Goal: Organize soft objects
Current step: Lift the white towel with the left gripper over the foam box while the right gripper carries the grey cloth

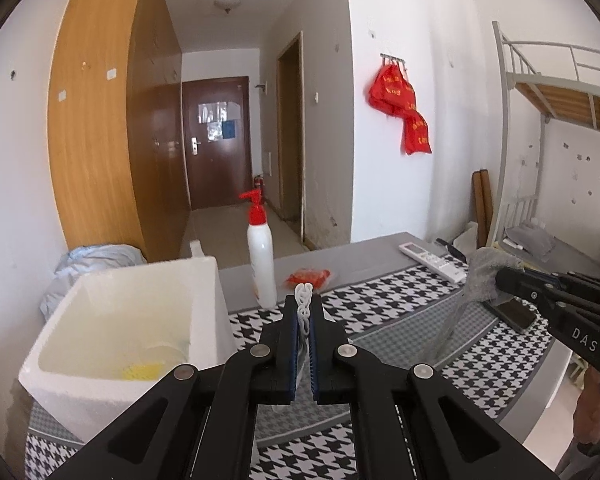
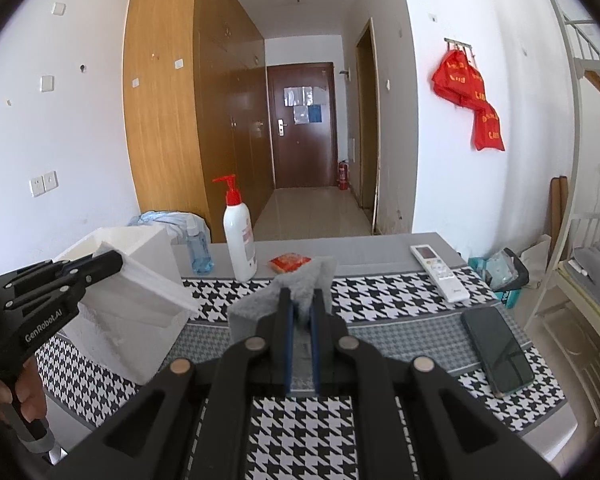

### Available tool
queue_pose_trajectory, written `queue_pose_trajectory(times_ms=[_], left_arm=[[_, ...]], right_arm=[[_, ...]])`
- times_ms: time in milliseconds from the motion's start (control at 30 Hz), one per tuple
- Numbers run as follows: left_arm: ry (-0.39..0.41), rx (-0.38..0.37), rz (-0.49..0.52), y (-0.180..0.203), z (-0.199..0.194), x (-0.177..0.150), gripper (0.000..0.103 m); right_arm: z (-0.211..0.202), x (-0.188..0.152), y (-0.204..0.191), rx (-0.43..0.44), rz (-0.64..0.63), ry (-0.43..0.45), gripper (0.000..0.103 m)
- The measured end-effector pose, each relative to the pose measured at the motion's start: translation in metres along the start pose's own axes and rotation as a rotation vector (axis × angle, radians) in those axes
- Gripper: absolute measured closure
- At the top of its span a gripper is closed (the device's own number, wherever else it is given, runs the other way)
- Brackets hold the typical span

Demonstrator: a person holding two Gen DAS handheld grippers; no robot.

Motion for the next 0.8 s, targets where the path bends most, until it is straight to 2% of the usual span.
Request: queue_pose_trajectory(times_ms=[433,800], left_arm=[[0.032,0.043,0.000,-0.011,-0.005,0.025,0.098],[0.084,0.088,0.003,-0.025,-0.025,0.041,0.098]], right_arm=[[0.000,0.022,-0.010,0.027,-0.009,0.035,0.093],[-0.009,0.030,-0.023,0.050,-0.022,0.069,0.093]])
Point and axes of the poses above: each gripper's, at about its wrist camera, not at the fingertips, and z roughly the way its jaws point, y to its right, x to its top, the point moved 5 cm from there along z, roughly the way its jaws point, and after that the axes turned 7 degrees about -x, right-handed, at the moved point
